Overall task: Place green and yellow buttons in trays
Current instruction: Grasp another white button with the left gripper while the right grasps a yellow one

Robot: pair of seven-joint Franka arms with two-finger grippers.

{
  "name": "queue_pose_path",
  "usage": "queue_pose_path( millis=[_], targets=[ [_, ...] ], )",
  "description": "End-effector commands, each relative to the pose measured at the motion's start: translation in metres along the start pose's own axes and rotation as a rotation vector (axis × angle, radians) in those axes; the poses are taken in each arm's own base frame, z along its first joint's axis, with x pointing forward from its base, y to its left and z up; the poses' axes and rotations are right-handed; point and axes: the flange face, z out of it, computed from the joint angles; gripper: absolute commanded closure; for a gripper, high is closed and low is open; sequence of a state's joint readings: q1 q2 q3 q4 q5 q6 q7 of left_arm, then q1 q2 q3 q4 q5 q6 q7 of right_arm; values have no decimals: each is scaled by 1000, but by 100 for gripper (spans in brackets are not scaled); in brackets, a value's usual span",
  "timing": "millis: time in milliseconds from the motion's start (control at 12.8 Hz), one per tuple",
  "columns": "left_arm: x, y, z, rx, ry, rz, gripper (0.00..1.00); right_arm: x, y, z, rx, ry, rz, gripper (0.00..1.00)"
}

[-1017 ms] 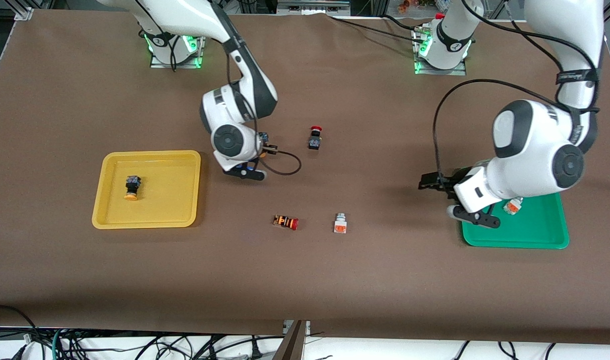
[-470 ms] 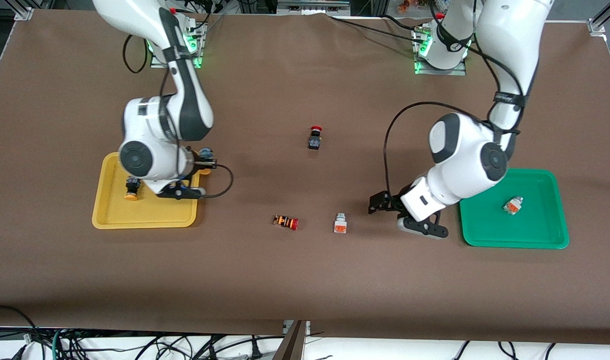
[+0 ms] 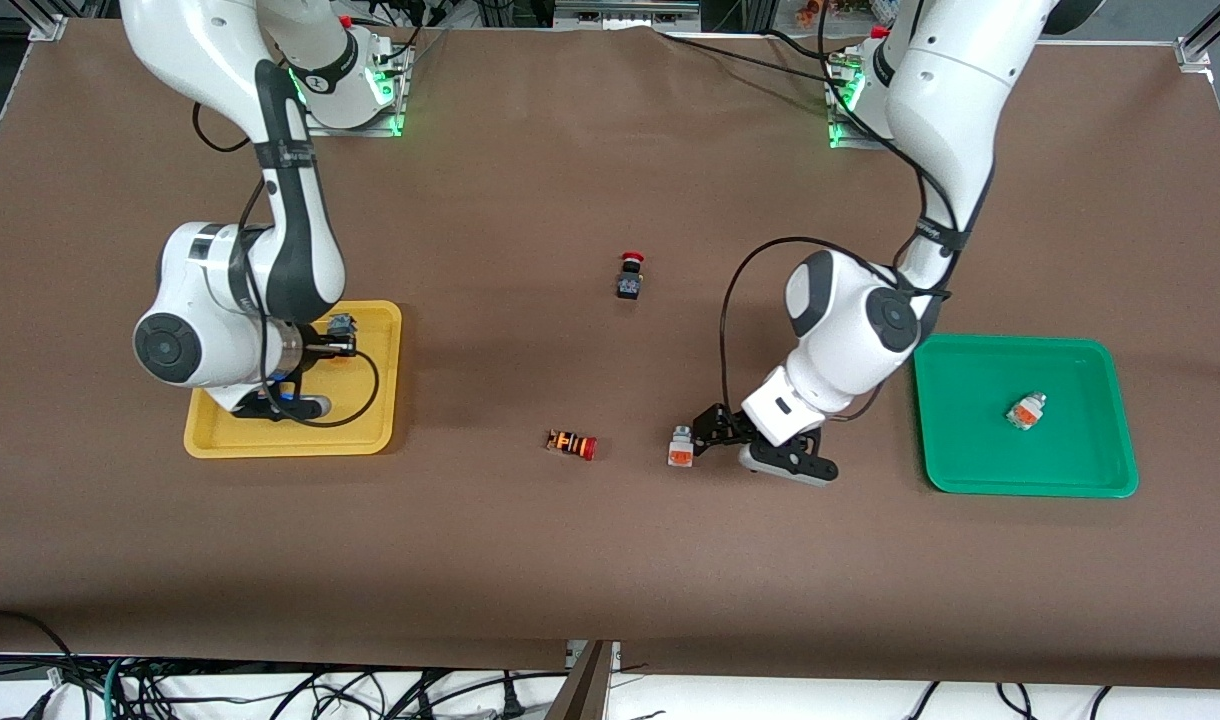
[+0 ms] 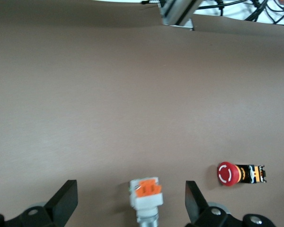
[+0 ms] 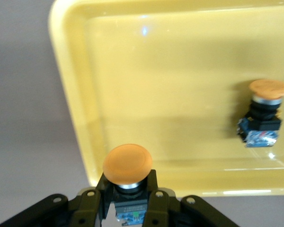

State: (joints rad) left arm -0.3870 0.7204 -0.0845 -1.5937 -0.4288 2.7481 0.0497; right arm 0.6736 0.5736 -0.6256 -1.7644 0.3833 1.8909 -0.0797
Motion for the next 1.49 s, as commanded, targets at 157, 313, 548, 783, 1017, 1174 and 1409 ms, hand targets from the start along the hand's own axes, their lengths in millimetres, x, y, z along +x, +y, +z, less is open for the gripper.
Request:
queue_pose_path(
  millis=[157, 313, 548, 783, 1017, 1174, 1409],
  targets=[
    [-39, 30, 60, 17, 114, 60, 0, 17, 11, 28, -53, 23, 8, 84],
    [-57, 32, 79, 27, 141, 75, 0, 18, 11, 39, -64, 8, 12, 84],
    [-61, 27, 83, 40, 147, 86, 0, 22, 13, 54, -81, -3, 16, 84],
    [-67, 20, 87, 60, 131, 115, 0, 25, 13, 60, -88, 6, 18, 84],
    [-73, 14, 91, 84, 114, 172, 41, 30, 15, 67, -95, 23, 24, 84],
    [-76, 11, 91, 88, 107, 172, 72, 31, 15, 71, -99, 28, 25, 83],
    [-72, 10, 88, 88, 111, 168, 82, 33, 14, 72, -102, 36, 23, 80]
  ],
)
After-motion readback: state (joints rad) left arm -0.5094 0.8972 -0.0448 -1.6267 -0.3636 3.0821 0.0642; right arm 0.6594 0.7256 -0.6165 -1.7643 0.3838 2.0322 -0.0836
